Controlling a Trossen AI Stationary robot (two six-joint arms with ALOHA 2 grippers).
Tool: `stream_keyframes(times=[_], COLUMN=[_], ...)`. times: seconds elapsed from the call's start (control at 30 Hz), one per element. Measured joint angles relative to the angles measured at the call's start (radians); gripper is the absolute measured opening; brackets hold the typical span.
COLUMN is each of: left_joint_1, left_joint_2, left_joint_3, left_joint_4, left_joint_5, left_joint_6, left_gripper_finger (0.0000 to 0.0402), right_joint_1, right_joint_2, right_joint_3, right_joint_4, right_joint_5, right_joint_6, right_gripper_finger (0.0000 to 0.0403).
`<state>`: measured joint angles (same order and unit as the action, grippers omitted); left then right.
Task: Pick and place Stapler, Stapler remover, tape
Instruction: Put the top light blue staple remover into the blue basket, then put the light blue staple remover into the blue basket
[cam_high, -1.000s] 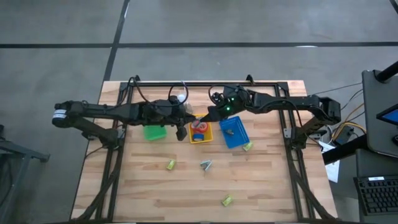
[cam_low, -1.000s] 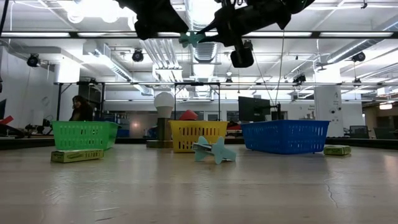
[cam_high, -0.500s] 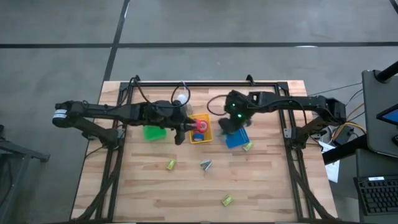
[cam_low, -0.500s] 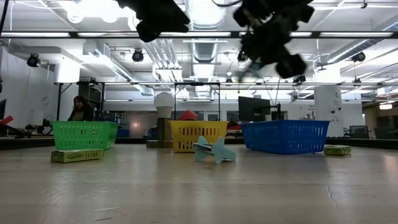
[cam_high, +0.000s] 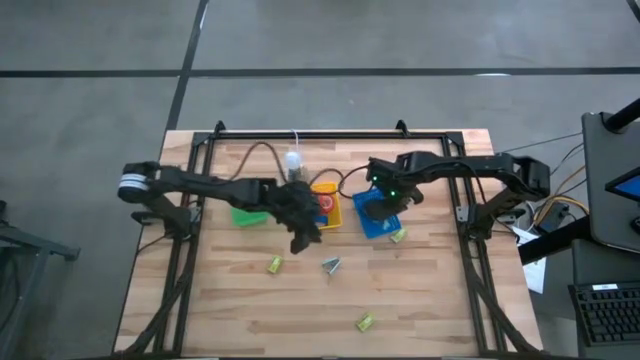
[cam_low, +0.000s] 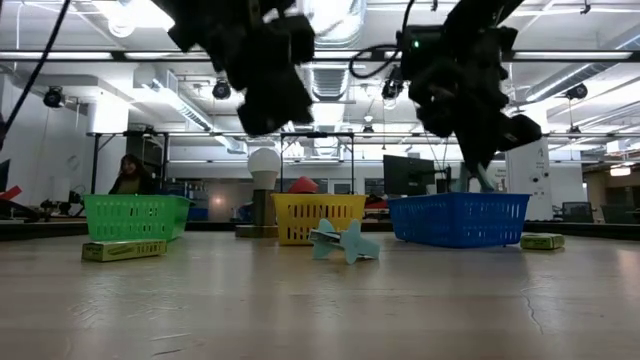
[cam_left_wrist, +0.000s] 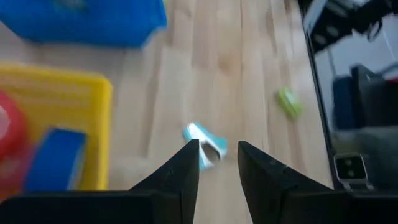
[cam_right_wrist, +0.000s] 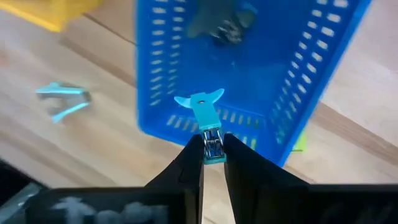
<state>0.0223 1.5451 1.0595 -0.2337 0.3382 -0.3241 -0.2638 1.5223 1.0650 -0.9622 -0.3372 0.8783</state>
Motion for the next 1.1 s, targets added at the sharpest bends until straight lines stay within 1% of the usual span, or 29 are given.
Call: stream_keyframes(times=[0.1, 0.2, 0.33, 0.43, 0.5, 0.57, 0.7, 0.87, 1.1], left_joint_1=[-0.001, -0.001, -0.001, 0.000, -0.001, 0.000, -0.015, -0.033, -0.037], left_joint_2=[0.051, 0.086, 0.124, 0.147, 0.165, 0.177, 0.202, 0.225, 0.272], left_joint_3=[-0.002, -0.001, -0.001, 0.000, 0.000, 0.000, 0.000, 0.001, 0.018], left_joint_4=[0.000, 0.009, 0.047, 0.053, 0.049, 0.051, 0.066, 0.102, 0.111], left_joint_5=[0.050, 0.066, 0.066, 0.066, 0.069, 0.102, 0.123, 0.124, 0.112], left_joint_6=[-0.023, -0.036, -0.041, -0.041, -0.057, -0.078, -0.101, -0.036, -0.039], left_gripper_finger=[0.0112, 0.0110, 0.0110, 0.0109, 0.0108, 0.0108, 0.0108, 0.0108, 0.0108], right_joint_1=[0.000, 0.001, 0.000, 0.000, 0.000, 0.000, 0.002, 0.002, 0.002], right_joint_2=[0.010, 0.012, 0.011, 0.011, 0.011, 0.011, 0.009, 0.008, 0.007], right_joint_3=[-0.023, -0.040, -0.044, -0.039, -0.029, -0.012, 0.032, 0.091, 0.142], right_joint_4=[0.016, 0.042, 0.064, 0.062, 0.062, 0.063, 0.062, 0.062, 0.063], right_joint_5=[0.002, 0.048, 0.106, 0.130, 0.132, 0.132, 0.132, 0.153, 0.215], right_joint_6=[-0.007, -0.004, 0.015, 0.028, 0.030, 0.025, 0.005, -0.018, -0.026], right_gripper_finger=[0.0040, 0.0053, 0.0089, 0.0120, 0.0140, 0.0158, 0.0184, 0.0198, 0.0196])
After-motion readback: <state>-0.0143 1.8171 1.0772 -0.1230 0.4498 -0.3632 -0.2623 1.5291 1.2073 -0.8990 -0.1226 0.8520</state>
